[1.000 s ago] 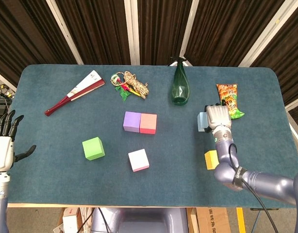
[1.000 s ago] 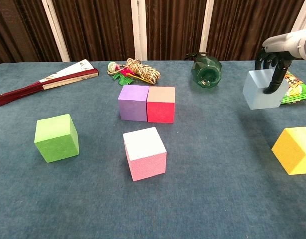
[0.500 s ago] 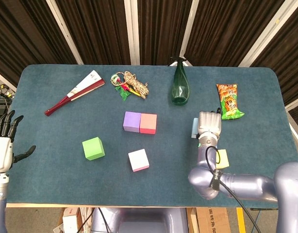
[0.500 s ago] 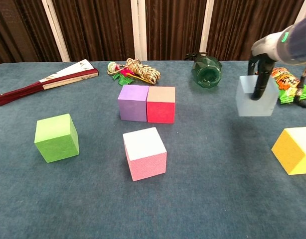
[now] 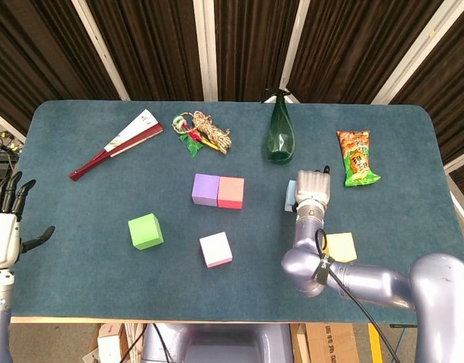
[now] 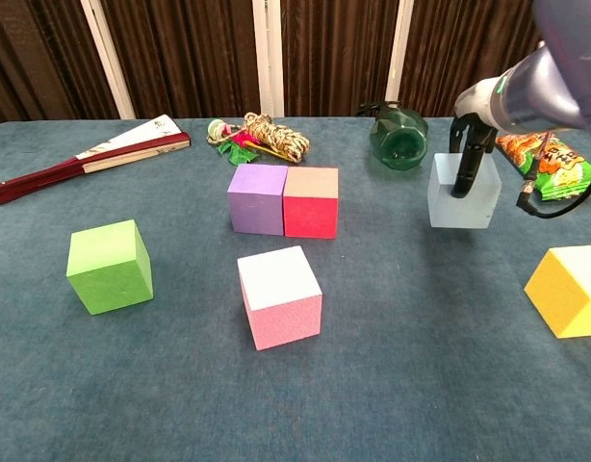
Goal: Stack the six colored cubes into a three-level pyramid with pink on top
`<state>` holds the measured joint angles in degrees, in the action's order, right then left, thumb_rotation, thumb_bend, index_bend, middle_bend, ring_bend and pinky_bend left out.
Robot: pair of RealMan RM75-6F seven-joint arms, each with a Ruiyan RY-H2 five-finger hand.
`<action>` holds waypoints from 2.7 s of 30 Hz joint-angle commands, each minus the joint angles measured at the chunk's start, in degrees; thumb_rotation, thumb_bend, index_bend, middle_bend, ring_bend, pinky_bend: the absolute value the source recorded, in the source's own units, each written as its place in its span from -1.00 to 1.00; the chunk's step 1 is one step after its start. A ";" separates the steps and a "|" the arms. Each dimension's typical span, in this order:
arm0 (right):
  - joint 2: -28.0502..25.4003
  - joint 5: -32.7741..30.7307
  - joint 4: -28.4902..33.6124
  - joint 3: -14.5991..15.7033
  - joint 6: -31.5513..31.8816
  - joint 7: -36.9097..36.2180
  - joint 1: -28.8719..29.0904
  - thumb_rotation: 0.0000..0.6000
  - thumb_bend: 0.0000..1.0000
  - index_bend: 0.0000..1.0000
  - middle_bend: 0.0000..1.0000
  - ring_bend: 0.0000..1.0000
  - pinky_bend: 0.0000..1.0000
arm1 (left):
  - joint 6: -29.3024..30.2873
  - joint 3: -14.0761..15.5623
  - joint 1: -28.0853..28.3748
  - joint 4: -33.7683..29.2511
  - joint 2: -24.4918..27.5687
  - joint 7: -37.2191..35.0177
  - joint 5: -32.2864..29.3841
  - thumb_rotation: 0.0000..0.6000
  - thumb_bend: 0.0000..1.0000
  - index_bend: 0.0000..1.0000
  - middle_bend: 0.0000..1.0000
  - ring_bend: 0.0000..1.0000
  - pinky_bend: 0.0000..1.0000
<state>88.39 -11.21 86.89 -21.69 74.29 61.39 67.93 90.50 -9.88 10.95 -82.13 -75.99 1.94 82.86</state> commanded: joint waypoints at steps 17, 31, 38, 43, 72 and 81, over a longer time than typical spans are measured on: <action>5.46 -0.41 -4.85 -4.35 -0.74 2.48 0.21 1.00 -0.46 -0.11 -0.25 -0.55 -0.96 | -0.05 -0.37 -0.04 0.56 -0.36 0.27 -0.47 1.00 -0.59 -0.72 -1.00 -1.00 -1.00; 8.70 -0.03 -8.11 -7.14 -0.08 5.15 1.24 1.00 -0.46 -0.10 -0.25 -0.55 -0.96 | -0.61 -0.44 0.08 0.65 -0.47 0.39 -0.83 1.00 -0.59 -0.72 -1.00 -1.00 -1.00; 9.97 0.44 -9.36 -8.55 0.39 5.92 1.72 1.00 -0.46 -0.10 -0.25 -0.55 -0.96 | -0.55 -0.57 -0.07 0.76 -0.34 0.01 -1.07 1.00 -0.59 -0.72 -1.00 -1.00 -1.00; 11.08 1.12 -10.01 -9.38 0.33 5.97 2.04 1.00 -0.46 -0.10 -0.25 -0.55 -0.96 | -0.46 -0.50 -0.21 0.71 -0.21 -0.19 -1.00 1.00 -0.59 -0.72 -1.00 -1.00 -1.00; 17.74 4.12 -17.39 -13.39 0.13 9.03 4.66 1.00 -0.46 -0.09 -0.25 -0.54 -0.96 | -0.72 -0.64 -0.48 1.68 -0.29 -0.54 -1.58 1.00 -0.59 -0.72 -1.00 -1.00 -1.00; 18.71 4.15 -18.48 -14.33 0.45 10.28 4.77 1.00 -0.46 -0.09 -0.25 -0.54 -0.96 | -0.79 -0.57 -0.53 1.71 -0.29 -0.61 -1.56 1.00 -0.59 -0.72 -1.00 -1.00 -1.00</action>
<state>107.02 -7.05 68.47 -35.94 74.68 71.60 72.67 89.70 -10.45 10.42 -80.41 -76.29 1.33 81.29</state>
